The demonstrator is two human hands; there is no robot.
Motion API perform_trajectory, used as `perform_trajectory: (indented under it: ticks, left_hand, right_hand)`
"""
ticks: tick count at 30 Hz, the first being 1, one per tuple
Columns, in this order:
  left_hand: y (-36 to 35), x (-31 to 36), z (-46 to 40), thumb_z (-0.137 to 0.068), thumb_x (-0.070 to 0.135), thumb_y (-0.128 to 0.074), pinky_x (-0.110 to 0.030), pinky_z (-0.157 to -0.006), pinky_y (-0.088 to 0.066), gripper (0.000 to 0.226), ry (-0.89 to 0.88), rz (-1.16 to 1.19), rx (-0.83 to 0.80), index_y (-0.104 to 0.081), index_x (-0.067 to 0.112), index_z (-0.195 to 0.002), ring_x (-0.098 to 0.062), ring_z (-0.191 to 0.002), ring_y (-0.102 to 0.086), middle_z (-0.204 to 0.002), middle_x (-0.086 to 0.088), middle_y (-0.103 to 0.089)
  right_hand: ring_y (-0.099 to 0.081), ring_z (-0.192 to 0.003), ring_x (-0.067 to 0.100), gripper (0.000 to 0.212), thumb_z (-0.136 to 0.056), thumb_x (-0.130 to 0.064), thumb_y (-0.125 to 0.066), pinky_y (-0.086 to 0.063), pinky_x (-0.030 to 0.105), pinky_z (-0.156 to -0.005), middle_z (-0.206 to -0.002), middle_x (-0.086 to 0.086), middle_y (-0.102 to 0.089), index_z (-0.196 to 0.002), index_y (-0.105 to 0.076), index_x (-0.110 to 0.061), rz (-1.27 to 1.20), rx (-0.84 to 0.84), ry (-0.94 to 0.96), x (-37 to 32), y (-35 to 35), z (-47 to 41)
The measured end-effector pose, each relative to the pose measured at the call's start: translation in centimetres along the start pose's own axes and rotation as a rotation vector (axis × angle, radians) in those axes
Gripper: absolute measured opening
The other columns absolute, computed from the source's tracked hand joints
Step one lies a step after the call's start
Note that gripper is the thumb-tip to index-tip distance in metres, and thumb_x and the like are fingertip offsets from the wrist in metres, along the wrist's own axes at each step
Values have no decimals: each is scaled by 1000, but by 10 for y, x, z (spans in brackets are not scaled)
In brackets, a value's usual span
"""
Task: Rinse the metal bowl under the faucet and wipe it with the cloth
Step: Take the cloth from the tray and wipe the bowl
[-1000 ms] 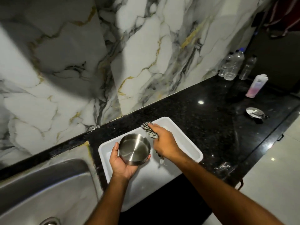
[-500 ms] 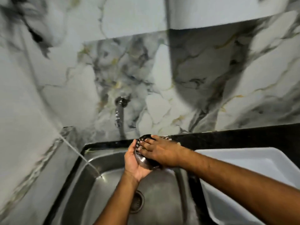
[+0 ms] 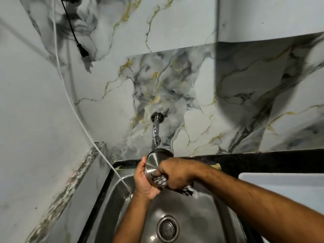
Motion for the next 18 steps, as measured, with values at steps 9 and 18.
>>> perform_trajectory:
  ticks: [9,18]
  left_hand:
    - [-22,26,-7,-88,51,-47,-43,-77,-61,59,-137,31,-66,-76,1,-97,-34,-93,-72,-97,-22,-75]
    - [-51,26,-4,-84,50,-52,-41,-80,-61,57,-164,-7,-70,-75,4,-110,-33,-102,-71,-107,-19,-76]
  right_hand:
    - [-74,-86,38,45,-72,24,-42,-61,47,-79,-93,27,-74,-94,-73,0,-1593,557,-220,32,-7,-7]
    - [-71,-76,21,37,-79,9,-48,-56,20,-58,-84,2,-74,-98,-71,-13,-1163,988,-386,53,28,17]
Point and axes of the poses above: each hand's wrist, its own z-axis away from the middle knuckle, its own y-axis out of the back of the hand, x = y × z, the point moved 8 cm from there along -z, towards the middle knuckle
